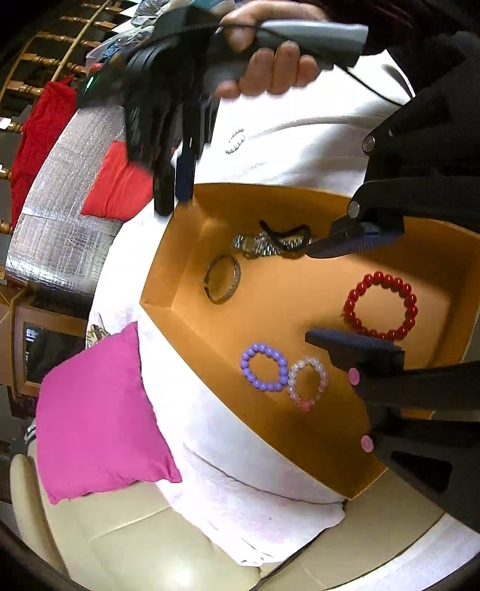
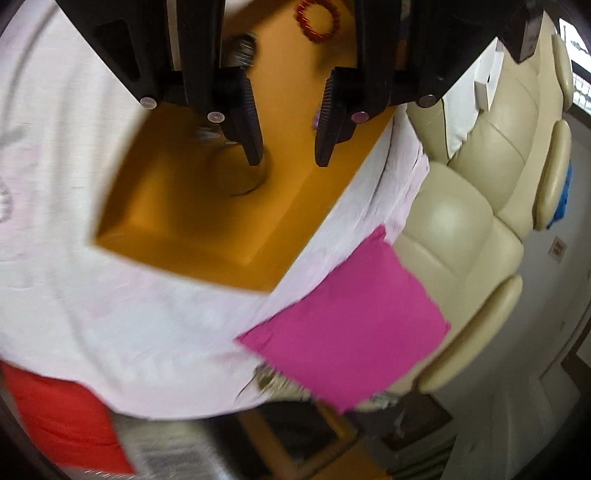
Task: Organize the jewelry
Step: 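Carry red bracelet into the box with left tool while right tool drops purple bracelet, then grasp the black rubber ring with right tool while left tool moves toward white pearl bracelet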
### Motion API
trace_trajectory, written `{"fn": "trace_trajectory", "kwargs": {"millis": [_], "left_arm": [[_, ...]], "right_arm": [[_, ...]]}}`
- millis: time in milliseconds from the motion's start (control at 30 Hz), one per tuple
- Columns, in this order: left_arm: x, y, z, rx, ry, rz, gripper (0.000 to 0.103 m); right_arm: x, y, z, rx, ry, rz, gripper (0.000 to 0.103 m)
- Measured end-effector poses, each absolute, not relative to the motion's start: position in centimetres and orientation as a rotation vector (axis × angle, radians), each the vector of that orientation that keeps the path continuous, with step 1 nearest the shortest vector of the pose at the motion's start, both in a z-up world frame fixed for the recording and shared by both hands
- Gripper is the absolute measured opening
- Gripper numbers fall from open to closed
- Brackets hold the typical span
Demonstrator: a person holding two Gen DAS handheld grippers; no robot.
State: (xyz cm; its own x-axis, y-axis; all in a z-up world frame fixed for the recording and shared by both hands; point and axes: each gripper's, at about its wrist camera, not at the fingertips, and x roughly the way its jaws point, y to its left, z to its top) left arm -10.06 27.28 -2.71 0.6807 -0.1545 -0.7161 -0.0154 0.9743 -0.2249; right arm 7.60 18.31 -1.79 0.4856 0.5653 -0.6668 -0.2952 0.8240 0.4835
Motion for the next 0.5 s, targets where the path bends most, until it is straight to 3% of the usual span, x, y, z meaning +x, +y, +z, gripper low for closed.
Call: {"fn": "trace_trajectory", "kwargs": {"millis": [400,500], "left_arm": [[-9.4,18.9,2.7,-0.084,0.757,-0.181,0.066],[-8.7,16.3,3.8,-0.042,0.746,-0.205,0.069]], "right_arm": [[0.2,-4.7,2.0,0.460,0.751,0.200,0.032],[-1.9,-10.5,2.2,0.519,0.704,0.103,0.041]]}}
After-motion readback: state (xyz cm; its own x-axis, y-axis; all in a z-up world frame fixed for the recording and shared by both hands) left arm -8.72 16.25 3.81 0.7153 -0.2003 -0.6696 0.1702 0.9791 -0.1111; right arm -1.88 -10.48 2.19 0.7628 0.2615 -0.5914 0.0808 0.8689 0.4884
